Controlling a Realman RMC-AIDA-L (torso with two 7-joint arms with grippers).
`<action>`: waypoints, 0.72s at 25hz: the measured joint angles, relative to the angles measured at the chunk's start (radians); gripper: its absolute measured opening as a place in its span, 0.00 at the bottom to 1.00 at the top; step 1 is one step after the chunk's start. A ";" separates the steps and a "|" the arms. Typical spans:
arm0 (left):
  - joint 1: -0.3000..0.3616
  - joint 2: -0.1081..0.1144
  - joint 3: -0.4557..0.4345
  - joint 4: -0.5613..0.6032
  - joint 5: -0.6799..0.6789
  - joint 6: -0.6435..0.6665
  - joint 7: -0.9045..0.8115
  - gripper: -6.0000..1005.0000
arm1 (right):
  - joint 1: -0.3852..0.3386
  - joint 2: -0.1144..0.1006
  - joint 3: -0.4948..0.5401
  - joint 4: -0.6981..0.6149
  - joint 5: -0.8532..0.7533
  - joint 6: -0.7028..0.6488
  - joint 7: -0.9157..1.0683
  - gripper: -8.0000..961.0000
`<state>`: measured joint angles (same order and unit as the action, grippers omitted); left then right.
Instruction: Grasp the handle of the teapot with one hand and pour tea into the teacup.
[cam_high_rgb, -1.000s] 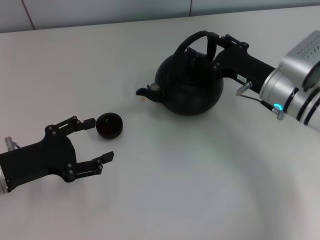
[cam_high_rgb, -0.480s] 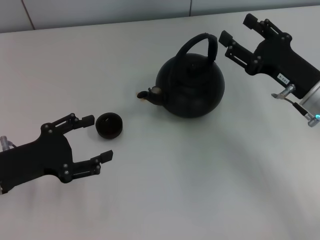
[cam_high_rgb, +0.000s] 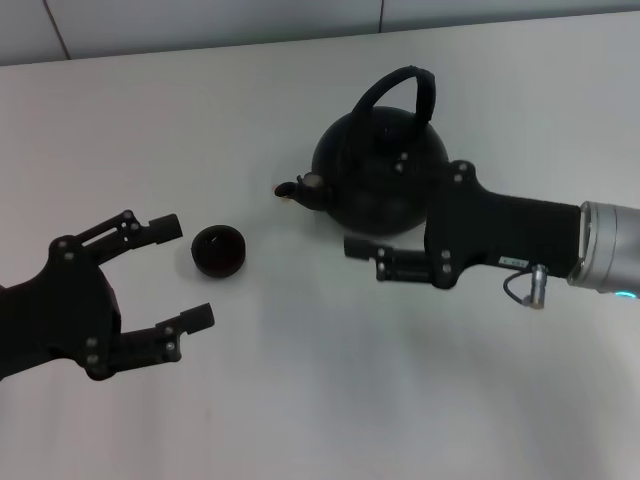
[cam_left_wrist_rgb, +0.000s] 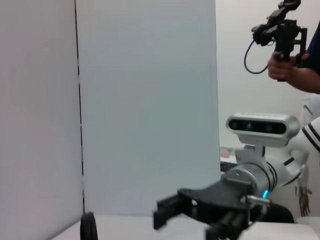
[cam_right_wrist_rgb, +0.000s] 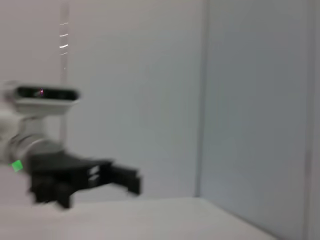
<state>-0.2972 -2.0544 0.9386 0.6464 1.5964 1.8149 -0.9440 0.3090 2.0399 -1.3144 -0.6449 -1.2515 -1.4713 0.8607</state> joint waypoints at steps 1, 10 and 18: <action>-0.004 0.002 -0.012 -0.001 0.004 0.007 -0.001 0.86 | -0.001 0.001 0.008 -0.015 -0.031 -0.013 0.009 0.78; -0.003 0.006 -0.015 -0.009 0.011 0.000 -0.002 0.86 | -0.041 0.022 0.030 -0.094 -0.147 -0.025 0.041 0.78; 0.003 0.006 -0.007 -0.010 0.020 -0.026 -0.002 0.86 | -0.046 0.024 0.031 -0.088 -0.152 -0.022 0.042 0.79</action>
<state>-0.2938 -2.0485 0.9316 0.6363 1.6160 1.7885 -0.9464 0.2635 2.0639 -1.2838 -0.7331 -1.4037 -1.4934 0.9022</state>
